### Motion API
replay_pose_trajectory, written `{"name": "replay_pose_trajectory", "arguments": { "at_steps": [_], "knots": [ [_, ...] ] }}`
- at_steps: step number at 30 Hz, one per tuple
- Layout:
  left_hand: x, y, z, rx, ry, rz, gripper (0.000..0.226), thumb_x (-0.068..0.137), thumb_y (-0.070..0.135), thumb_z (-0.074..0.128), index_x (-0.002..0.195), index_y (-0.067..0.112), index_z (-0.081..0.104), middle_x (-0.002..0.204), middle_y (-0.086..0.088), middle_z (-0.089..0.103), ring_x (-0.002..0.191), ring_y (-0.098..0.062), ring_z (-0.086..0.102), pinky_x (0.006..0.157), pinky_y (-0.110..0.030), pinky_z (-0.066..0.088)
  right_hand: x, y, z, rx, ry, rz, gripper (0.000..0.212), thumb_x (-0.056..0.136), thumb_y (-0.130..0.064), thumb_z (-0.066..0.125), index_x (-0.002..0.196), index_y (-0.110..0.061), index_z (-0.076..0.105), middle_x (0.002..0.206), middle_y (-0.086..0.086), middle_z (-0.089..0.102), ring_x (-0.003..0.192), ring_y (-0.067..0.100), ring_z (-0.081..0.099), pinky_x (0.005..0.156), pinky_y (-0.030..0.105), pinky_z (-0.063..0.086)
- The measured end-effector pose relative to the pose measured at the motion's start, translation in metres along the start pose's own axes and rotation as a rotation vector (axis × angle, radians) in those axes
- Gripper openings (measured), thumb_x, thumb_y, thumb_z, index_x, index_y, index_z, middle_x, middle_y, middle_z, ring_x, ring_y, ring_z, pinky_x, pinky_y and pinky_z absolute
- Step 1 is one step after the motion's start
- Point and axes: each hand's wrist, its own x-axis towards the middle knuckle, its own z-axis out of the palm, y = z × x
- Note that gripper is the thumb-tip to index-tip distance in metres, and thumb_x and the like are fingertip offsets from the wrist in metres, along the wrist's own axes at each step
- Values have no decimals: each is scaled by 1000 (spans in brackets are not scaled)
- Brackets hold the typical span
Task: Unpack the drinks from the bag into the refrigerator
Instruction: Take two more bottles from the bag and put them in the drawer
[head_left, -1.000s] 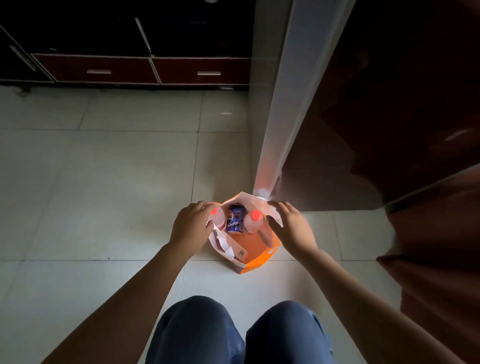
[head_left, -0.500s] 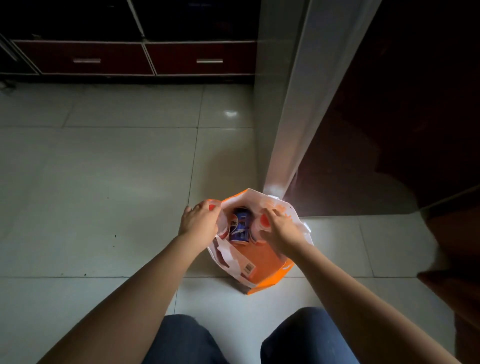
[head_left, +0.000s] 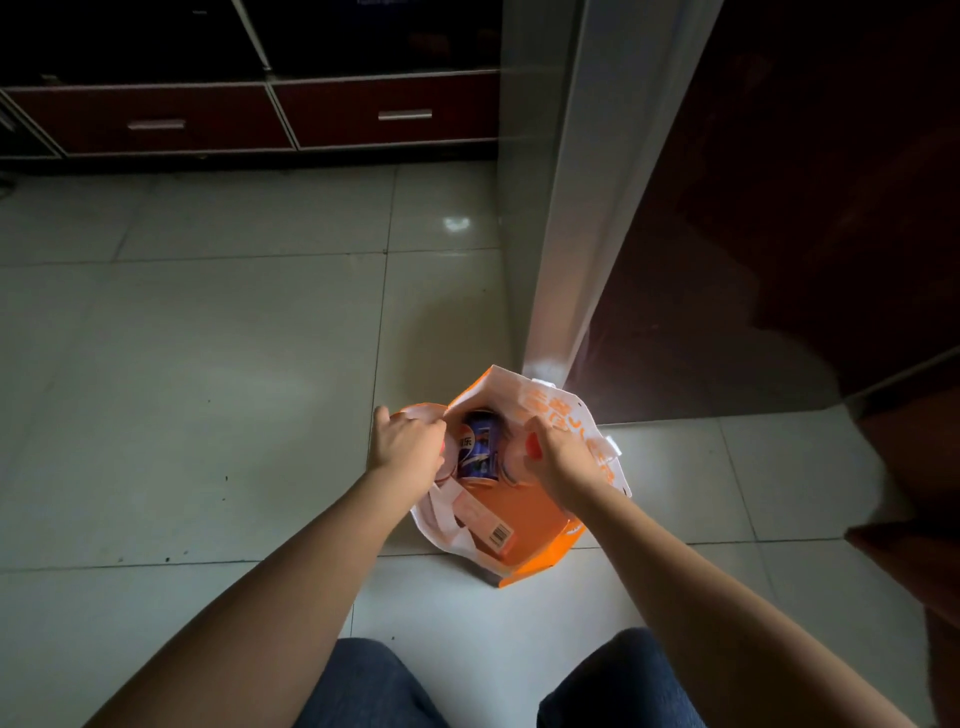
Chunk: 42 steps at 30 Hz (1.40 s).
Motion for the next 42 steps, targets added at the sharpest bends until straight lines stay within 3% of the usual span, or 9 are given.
{"name": "replay_pose_trajectory", "arguments": {
  "at_steps": [9, 16, 22, 25, 27, 36, 39, 42],
  "knots": [
    [-49, 1, -74, -100, -7, 7, 30, 89, 21, 47, 118, 25, 53, 118, 4, 63, 111, -22, 54, 93, -36, 30, -65, -32, -62, 139, 71, 57, 32, 86, -15, 50, 117, -11, 47, 111, 16, 61, 98, 35, 56, 74, 32, 44],
    [-132, 2, -231, -194, 8, 58, 29, 92, 32, 48, 108, 9, 54, 109, -9, 66, 101, -29, 61, 83, -33, 43, -169, -97, -190, 169, 135, 59, 31, 88, -14, 56, 117, -10, 47, 117, 15, 61, 99, 29, 59, 76, 28, 46],
    [-224, -2, -372, -311, 87, 112, 33, 93, 32, 48, 112, 4, 49, 106, -13, 66, 98, -29, 62, 83, -33, 48, -282, -156, -321, 168, 256, 62, 32, 90, -17, 55, 120, -7, 49, 121, 12, 60, 109, 26, 59, 95, 28, 45],
    [-267, -4, -432, -315, 103, 157, 38, 94, 30, 46, 121, 4, 43, 112, -13, 64, 101, -29, 62, 87, -34, 49, -334, -175, -374, 218, 309, 106, 29, 90, -17, 53, 117, -7, 51, 116, 13, 62, 106, 25, 59, 79, 14, 37],
    [-294, -4, -463, -305, 107, 194, 39, 95, 31, 44, 122, 3, 41, 114, -13, 62, 103, -30, 61, 89, -34, 49, -366, -187, -401, 257, 365, 129, 29, 89, -15, 54, 117, -6, 51, 114, 14, 62, 103, 27, 59, 74, 16, 32],
    [-380, -5, -544, -507, 207, 301, 32, 96, 20, 44, 123, 4, 42, 121, -16, 57, 109, -32, 57, 91, -34, 43, -462, -221, -442, 347, 568, 173, 22, 85, -10, 56, 106, -7, 52, 100, 19, 63, 94, 34, 59, 72, 27, 35],
    [-396, -11, -562, -535, 292, 332, 26, 94, 21, 46, 114, 4, 45, 114, -17, 58, 101, -35, 58, 85, -41, 45, -481, -234, -449, 356, 624, 174, 23, 84, -11, 56, 106, -11, 52, 104, 18, 63, 98, 35, 59, 80, 35, 42],
    [-410, -15, -576, -593, 383, 374, 24, 93, 19, 48, 113, 5, 45, 110, -16, 58, 95, -34, 58, 79, -38, 45, -498, -246, -455, 381, 713, 146, 23, 85, -11, 54, 108, -11, 51, 107, 18, 63, 100, 35, 59, 82, 35, 43]
  ]
}}
